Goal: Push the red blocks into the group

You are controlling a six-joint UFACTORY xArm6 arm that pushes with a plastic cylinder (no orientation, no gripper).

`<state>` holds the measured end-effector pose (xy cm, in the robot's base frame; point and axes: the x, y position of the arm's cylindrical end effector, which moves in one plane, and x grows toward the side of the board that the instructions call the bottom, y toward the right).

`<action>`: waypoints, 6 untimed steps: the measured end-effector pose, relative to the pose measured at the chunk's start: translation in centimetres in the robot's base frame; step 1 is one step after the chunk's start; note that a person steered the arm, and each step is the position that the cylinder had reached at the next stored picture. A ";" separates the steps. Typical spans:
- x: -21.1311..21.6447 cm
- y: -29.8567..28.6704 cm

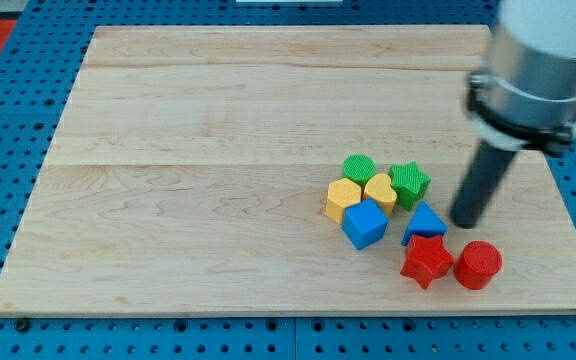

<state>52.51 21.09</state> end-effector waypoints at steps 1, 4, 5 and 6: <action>4.7 5.1; 7.0 5.2; 6.9 0.1; 7.0 -1.4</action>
